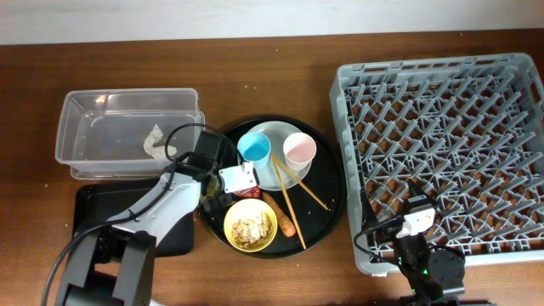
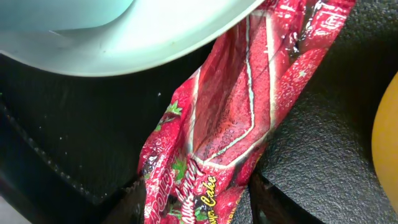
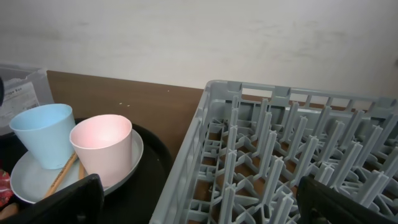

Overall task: Sort waste into correct bins and load items into the dishwasher rack
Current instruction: 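Grasp the red snack wrapper with the left gripper and drop it in the clear bin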

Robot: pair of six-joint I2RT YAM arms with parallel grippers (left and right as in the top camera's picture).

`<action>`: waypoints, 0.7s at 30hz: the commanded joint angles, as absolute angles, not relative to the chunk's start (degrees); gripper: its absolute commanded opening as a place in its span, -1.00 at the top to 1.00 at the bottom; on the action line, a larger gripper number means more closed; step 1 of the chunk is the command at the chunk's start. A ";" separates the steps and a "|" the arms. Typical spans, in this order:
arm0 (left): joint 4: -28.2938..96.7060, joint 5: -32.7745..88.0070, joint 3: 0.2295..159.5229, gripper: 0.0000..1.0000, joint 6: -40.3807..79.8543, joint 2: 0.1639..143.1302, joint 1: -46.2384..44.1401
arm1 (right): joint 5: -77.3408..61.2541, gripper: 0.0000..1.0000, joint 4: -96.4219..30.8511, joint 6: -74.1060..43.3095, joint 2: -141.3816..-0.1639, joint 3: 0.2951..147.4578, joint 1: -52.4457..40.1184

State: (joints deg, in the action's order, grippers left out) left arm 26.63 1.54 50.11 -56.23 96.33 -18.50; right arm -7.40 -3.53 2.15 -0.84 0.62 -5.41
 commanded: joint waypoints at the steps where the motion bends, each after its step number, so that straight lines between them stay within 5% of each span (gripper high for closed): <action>1: 26.37 2.15 48.84 -0.05 -57.32 99.96 -18.41 | -7.07 -0.97 -3.86 2.04 -0.43 0.32 -5.61; 2: 26.37 2.15 48.84 -0.04 -57.32 99.96 -18.41 | -7.07 -0.97 -3.86 2.04 -0.43 0.32 -5.61; 4: 26.37 2.15 48.84 0.64 -57.34 99.96 -18.41 | -7.07 -0.97 -3.86 2.04 -0.43 0.32 -5.61; 7: 26.37 2.17 48.84 0.99 -57.32 99.96 -18.41 | -7.05 -0.97 -3.86 2.04 -0.43 0.32 -5.61; 21: 24.80 2.37 49.56 1.00 -53.93 82.74 -18.46 | -7.05 -0.97 -3.86 2.04 -0.43 0.32 -5.61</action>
State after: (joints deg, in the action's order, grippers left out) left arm 25.82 1.96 49.91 -56.71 85.89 -18.61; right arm -7.40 -3.53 2.13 -0.84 0.62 -5.41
